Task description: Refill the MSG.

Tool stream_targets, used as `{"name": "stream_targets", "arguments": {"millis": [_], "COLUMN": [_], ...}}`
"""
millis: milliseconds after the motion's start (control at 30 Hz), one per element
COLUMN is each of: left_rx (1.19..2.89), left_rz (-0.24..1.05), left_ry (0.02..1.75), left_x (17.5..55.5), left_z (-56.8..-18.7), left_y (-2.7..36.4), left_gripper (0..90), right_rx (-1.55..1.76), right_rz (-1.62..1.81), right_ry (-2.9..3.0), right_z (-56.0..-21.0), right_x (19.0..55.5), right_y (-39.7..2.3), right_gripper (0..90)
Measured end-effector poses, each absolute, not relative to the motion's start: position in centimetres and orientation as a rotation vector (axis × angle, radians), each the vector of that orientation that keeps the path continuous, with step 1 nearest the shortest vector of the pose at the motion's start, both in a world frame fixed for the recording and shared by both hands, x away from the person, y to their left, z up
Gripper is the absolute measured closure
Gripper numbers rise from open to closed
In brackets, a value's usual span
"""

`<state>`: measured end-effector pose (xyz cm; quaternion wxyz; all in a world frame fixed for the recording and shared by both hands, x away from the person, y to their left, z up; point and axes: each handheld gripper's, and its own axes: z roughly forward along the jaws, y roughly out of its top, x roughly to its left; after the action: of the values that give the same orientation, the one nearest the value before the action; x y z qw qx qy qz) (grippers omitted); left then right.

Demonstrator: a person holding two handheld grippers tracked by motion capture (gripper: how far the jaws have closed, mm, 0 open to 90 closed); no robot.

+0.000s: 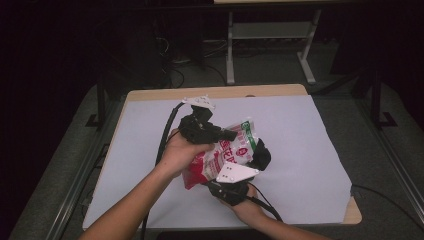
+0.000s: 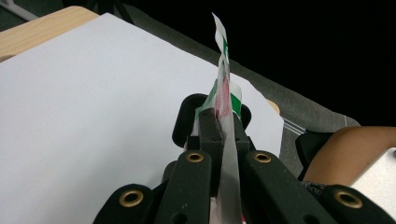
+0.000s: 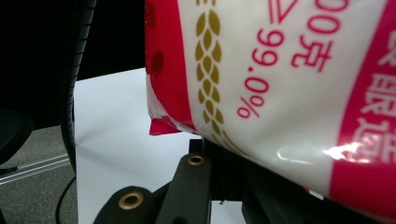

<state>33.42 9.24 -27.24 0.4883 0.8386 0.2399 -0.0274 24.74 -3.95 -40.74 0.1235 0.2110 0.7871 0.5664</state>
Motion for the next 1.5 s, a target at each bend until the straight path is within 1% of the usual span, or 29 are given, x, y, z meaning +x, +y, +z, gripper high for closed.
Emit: {"name": "stream_targets", "arguments": {"millis": [1500], "left_rx": [2.084], "left_rz": [-0.070], "left_ry": [0.589], "left_x": [33.76], "left_z": [-26.85], "left_y": [8.30], "left_gripper": [90.0], "right_rx": [0.653], "right_rz": [1.682], "right_ry": [2.282], "right_z": [-40.55], "right_x": [24.79], "right_y": [-3.98], "right_gripper": [90.0]}}
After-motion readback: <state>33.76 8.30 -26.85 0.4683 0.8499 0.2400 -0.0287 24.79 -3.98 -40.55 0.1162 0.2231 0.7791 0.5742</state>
